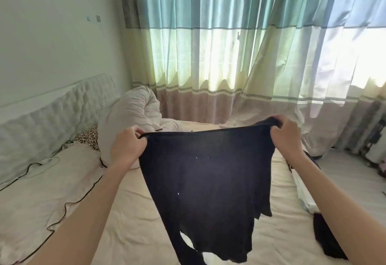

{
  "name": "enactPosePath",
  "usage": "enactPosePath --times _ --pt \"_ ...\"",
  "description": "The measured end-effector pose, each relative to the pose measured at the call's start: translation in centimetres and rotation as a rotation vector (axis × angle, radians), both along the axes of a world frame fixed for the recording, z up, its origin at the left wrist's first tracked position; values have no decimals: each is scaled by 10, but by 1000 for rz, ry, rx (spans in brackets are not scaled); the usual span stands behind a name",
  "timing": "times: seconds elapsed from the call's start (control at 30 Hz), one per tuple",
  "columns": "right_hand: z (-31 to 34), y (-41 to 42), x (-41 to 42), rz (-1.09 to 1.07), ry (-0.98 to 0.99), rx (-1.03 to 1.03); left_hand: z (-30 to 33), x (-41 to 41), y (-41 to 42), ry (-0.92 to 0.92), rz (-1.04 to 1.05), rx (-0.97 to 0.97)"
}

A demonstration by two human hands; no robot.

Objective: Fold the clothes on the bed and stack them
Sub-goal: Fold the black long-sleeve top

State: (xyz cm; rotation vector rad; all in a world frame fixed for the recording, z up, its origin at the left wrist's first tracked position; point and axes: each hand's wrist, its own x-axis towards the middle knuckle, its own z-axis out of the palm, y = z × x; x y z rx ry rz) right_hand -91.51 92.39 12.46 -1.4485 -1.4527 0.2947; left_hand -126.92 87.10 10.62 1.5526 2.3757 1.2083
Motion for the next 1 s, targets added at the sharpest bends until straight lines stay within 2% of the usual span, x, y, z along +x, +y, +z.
enactPosePath --times 0.07,0.1,0.13,0.2,0.3,0.37,0.43,0.5,0.57,0.67,0.77,0.87,0.93,1.0 --pt "3 -5 2 -3 -41 88 9 1 4 -26 7 -37" --pt "4 -8 -1 20 -43 117 11 9 6 -111 -23 -72" --pt "6 -11 -4 49 -47 127 9 18 8 -258 -64 -94" --pt "7 -12 -9 104 -84 85 0 35 9 -670 -97 -68" --pt "-3 -11 -7 202 -203 -75 -19 39 7 -1198 -103 -86" --pt "-18 -12 -2 244 -246 -190 -31 33 6 -1403 -109 -100" --pt "-36 -16 1 247 -244 -237 -40 29 3 -1474 -101 -83" --pt "-51 -18 -1 270 -217 -256 -43 27 0 -1416 -130 -76" --pt "-60 -19 -7 320 -102 -320 -42 28 -4 -1236 -231 -133" --pt "-67 -20 -13 434 219 -501 -35 26 -7 -758 -332 -225" --pt "-71 -24 -15 456 277 -545 -28 18 -8 -355 -334 -150" --pt "-66 -27 -10 411 322 -405 -20 4 -12 -246 -335 -83" --pt "-63 -28 -1 433 385 -352 -16 -7 -14 -261 -320 -63" --pt "-63 -32 4 489 330 -362 -14 -13 -17 -317 -339 -70"
